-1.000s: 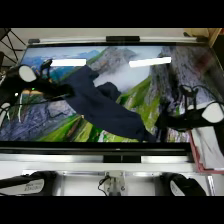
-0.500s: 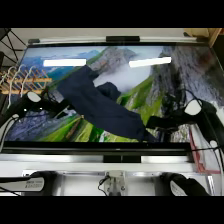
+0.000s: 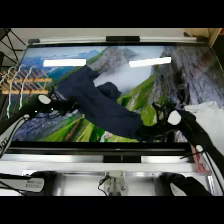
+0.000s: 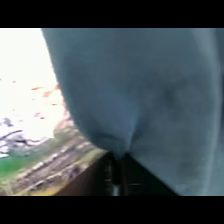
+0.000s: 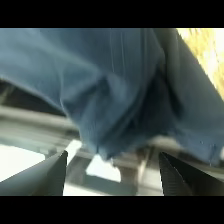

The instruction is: Fold the shirts.

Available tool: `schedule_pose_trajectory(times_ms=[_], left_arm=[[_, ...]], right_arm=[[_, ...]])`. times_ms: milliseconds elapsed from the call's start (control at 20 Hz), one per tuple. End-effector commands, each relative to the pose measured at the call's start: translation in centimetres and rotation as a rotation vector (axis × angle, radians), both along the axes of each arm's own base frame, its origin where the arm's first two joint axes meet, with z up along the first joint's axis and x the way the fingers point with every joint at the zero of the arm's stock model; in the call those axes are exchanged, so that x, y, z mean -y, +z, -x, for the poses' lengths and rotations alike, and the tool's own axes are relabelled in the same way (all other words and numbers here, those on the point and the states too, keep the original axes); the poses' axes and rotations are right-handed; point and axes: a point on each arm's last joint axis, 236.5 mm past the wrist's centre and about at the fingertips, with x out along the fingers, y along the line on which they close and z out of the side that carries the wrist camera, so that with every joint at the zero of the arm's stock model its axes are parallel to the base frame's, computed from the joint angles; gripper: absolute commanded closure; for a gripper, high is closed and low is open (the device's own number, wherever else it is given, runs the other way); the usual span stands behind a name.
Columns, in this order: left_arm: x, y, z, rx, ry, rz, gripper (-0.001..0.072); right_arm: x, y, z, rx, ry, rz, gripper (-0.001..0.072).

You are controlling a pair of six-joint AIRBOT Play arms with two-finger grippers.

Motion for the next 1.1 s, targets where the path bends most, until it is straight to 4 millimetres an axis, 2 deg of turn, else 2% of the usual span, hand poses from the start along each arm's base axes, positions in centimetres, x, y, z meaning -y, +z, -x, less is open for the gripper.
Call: schedule_pose_trajectory(times_ms=[0, 50, 100, 150, 200, 250, 300, 400, 450, 500, 600, 650, 700, 750, 800, 850, 900, 950, 1050], left_arm=[[0.3, 0.5, -0.7, 0.027, -0.003, 0.004, 0.0675], [0.5, 0.7, -0.8, 0.033, -0.026, 0.002, 0.0675], [0.7, 1.1, -0.9, 0.046, -0.057, -0.004, 0.0676], [0.9, 1.5, -1.0, 0.06, -0.092, -0.01, 0.0677], [1.1, 2.2, -1.2, 0.086, -0.133, -0.019, 0.0677], [1.2, 3.5, -1.6, 0.129, -0.171, -0.032, 0.0678], [1.3, 5.3, -2.1, 0.18, -0.202, -0.045, 0.0678], [0.8, 10.8, -3.1, 0.327, -0.268, -0.12, 0.0678], [0.1, 14.4, -3.3, 0.409, -0.3, -0.184, 0.0678], [-0.8, 19.1, -3.2, 0.514, -0.336, -0.268, 0.0678], [-1.4, 31.0, -1.4, 0.781, -0.37, -0.384, 0.0678], [-1.5, 37.6, 0.5, 0.925, -0.342, -0.407, 0.0678], [-1.7, 44.5, 3.5, 1.079, -0.308, -0.428, 0.0678], [-1.9, 50.7, 7.3, 1.223, -0.274, -0.442, 0.0678], [-2.1, 55.5, 11.1, 1.339, -0.239, -0.442, 0.0677], [-2.4, 59.5, 15.1, 1.44, -0.198, -0.431, 0.0678], [-2.6, 62.1, 18.4, 1.51, -0.167, -0.416, 0.0678], [-2.8, 63.9, 21.1, 1.563, -0.14, -0.397, 0.0677], [-2.9, 64.9, 24.1, 1.584, -0.105, -0.325, 0.0678]], right_arm=[[-1.5, -1.4, -1.7, 0.037, -0.061, -0.033, 0.0014], [-2.1, -1.9, -1.5, 0.016, -0.044, -0.054, 0.0024], [-2.7, -2.4, -1.2, -0.007, -0.027, -0.076, 0.008], [-3.2, -2.6, -1.1, -0.025, -0.03, -0.095, 0.0274], [-3.3, -2.5, -1.3, -0.021, -0.036, -0.103, 0.0525], [-3.4, -2.0, -1.7, -0.002, -0.033, -0.107, 0.0631], [-3.3, -0.9, -2.6, 0.044, -0.017, -0.101, 0.0634], [-2.1, 3.0, -5.6, 0.213, 0.041, -0.046, 0.0635], [-1.1, 6.0, -7.4, 0.331, 0.07, 0.002, 0.0635], [-0.1, 10.3, -9.4, 0.481, 0.099, 0.049, 0.0635], [1.3, 21.5, -11.8, 0.815, 0.145, 0.106, 0.0635], [1.8, 28.2, -11.9, 0.995, 0.13, 0.104, 0.0635], [2.2, 34.3, -11.0, 1.154, 0.098, 0.085, 0.0635], [2.7, 40.1, -9.4, 1.307, 0.063, 0.058, 0.0635], [3.3, 44.3, -7.4, 1.41, 0.025, 0.025, 0.0635], [3.9, 47.3, -5.2, 1.476, -0.017, -0.014, 0.0635], [4.3, 48.9, -3.3, 1.51, -0.045, -0.044, 0.0635], [4.7, 50.0, -1.7, 1.528, -0.067, -0.069, 0.0635], [5.3, 50.6, 0.5, 1.533, -0.104, -0.111, 0.0635]])
